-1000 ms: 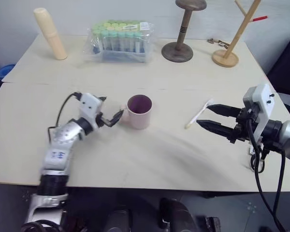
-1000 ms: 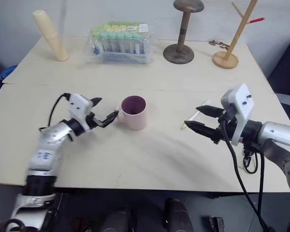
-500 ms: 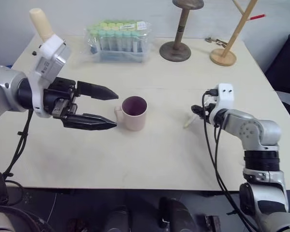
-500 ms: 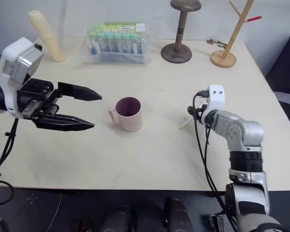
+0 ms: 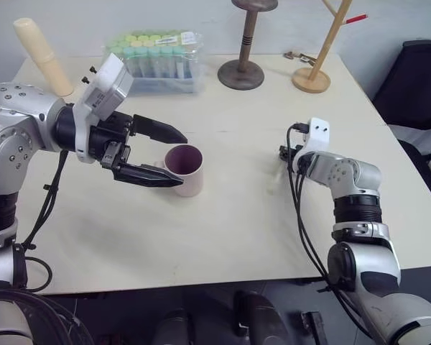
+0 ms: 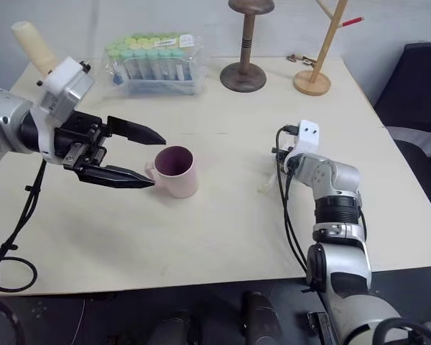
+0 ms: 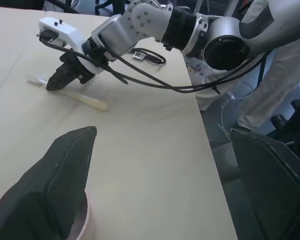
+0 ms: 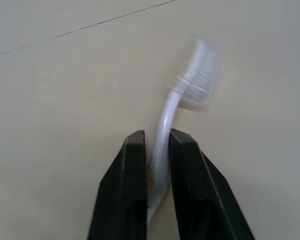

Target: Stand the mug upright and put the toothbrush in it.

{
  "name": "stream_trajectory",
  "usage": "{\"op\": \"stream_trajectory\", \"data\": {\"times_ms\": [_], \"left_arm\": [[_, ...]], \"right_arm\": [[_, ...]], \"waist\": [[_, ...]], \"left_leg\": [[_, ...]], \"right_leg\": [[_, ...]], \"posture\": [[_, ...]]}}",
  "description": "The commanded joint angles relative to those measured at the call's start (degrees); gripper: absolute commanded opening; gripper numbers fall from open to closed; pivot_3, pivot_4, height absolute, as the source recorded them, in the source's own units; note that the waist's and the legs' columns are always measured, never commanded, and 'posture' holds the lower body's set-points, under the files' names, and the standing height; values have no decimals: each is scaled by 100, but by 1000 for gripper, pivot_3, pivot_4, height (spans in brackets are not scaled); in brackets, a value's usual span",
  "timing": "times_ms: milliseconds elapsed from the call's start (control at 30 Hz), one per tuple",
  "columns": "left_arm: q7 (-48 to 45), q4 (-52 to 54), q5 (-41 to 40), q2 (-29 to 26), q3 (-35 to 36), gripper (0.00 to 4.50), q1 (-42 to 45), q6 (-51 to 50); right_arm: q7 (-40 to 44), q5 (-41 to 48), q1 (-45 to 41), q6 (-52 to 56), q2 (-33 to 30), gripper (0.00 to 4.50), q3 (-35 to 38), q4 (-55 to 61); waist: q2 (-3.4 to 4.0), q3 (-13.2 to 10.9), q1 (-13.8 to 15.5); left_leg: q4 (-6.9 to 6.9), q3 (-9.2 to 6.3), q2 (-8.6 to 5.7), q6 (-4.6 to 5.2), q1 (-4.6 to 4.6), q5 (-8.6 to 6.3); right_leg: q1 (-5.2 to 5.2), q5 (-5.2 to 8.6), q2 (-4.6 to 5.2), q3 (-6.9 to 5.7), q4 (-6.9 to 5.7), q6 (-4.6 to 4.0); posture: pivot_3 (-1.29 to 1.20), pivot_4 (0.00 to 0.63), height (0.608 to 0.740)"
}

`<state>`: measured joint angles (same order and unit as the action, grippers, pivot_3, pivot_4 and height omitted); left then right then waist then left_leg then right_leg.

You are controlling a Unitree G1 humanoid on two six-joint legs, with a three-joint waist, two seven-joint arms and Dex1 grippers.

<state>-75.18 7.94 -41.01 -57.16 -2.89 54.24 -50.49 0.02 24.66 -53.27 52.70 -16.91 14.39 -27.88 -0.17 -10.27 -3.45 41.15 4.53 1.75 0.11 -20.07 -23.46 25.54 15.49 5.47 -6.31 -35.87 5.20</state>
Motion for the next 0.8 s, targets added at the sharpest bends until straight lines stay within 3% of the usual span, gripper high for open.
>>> {"op": "stream_trajectory", "data": {"times_ms": [33, 133, 233, 400, 600, 800], "left_arm": [[-55, -56, 64, -26, 146, 4500, 87, 91], [36, -154, 96, 1, 210, 4500, 42, 66], [216, -321, 130, -109, 435, 4500, -198, -5], [389, -266, 67, -629, 1232, 4500, -1135, -147], [720, 120, -182, -848, 2049, 4500, -1889, -393], [1102, 553, -389, -809, 2576, 4500, -2270, -592]], "right_arm": [[29, -98, 167, 127, 53, 4, -14, 83], [312, -222, 181, -139, 29, 4, -233, 389], [1044, 199, 14, -522, 334, 4, -318, 1257], [1508, 914, -537, -833, 1329, 4, -378, 2249], [1687, 552, -820, -1744, 2060, 4, -941, 2038], [2064, 86, -651, -2190, 1910, 4, -1477, 2044]], "waist": [[0, 0, 3], [0, 0, 19], [5, -3, -1], [17, -11, -181], [18, -11, -157], [17, -11, -106]], "left_leg": [[0, 1, -1, 0, -1, 0], [2, 1, -3, 0, -1, 0], [2, 2, -3, 0, -2, 0], [-18, -25, 1, -6, -8, 3], [-19, -42, -16, -6, -16, 3], [0, -60, -25, -6, -16, 3]], "right_leg": [[0, 0, 2, 1, 0, 0], [0, 0, 3, 4, 0, 0], [3, 0, 3, 5, 0, 0], [48, 5, -2, 17, -20, -9], [73, 9, 10, 15, -67, -17], [31, 9, 17, 9, -57, -17]], "posture": [[0, 150, 740], [0, 150, 740], [0, 150, 740], [0, 150, 740], [0, 150, 740], [0, 150, 740]]}}
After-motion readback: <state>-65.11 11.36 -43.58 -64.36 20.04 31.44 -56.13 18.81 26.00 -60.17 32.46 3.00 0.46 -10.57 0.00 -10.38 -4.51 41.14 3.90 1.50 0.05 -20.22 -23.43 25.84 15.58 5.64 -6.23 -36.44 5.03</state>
